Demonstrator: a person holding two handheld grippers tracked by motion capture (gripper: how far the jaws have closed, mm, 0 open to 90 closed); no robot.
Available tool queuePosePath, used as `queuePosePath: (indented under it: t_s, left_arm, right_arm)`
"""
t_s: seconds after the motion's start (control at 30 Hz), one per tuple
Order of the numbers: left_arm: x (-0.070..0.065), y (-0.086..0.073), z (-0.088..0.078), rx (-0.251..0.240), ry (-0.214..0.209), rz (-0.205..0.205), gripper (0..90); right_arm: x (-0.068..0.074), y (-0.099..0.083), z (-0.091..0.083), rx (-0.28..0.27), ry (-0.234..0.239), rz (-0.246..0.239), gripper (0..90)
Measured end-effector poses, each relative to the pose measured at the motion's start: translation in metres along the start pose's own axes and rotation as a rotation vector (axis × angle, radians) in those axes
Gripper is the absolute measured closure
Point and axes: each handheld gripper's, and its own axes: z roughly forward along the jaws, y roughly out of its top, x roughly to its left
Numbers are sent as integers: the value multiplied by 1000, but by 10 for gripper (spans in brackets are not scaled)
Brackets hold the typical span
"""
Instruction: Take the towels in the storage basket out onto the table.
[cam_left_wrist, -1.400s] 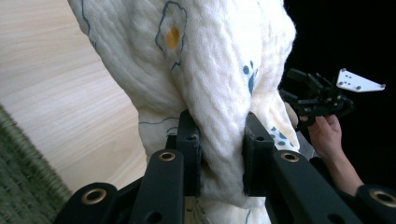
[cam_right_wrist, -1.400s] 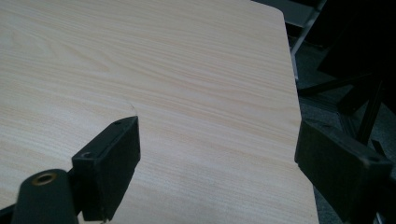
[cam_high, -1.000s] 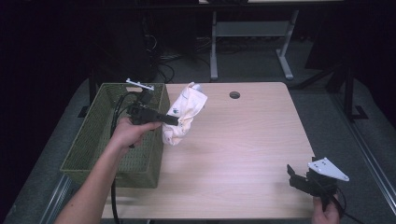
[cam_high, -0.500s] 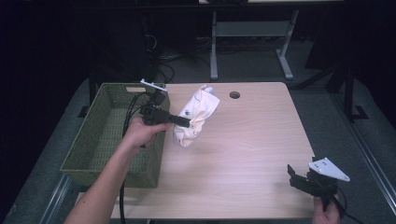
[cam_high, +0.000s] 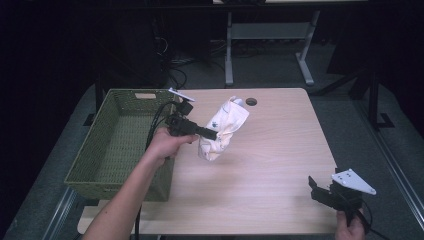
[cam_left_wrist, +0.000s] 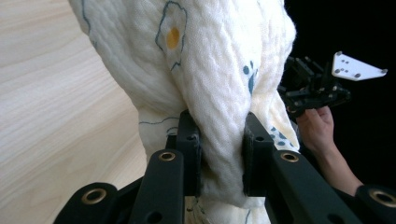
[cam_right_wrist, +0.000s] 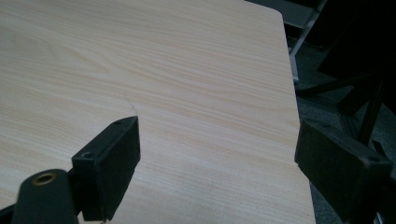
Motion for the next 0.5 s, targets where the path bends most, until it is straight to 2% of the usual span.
queuePosePath:
  t_s: [0.17,0.5]
  left_arm:
    - [1,2,14,9,-20,-5,731]
    - [4,6,40,22,-33,-10,730]
  right_arm:
    - [-1,0,0,4,-1,0,139]
    - [0,0,2,8,-1,5,139]
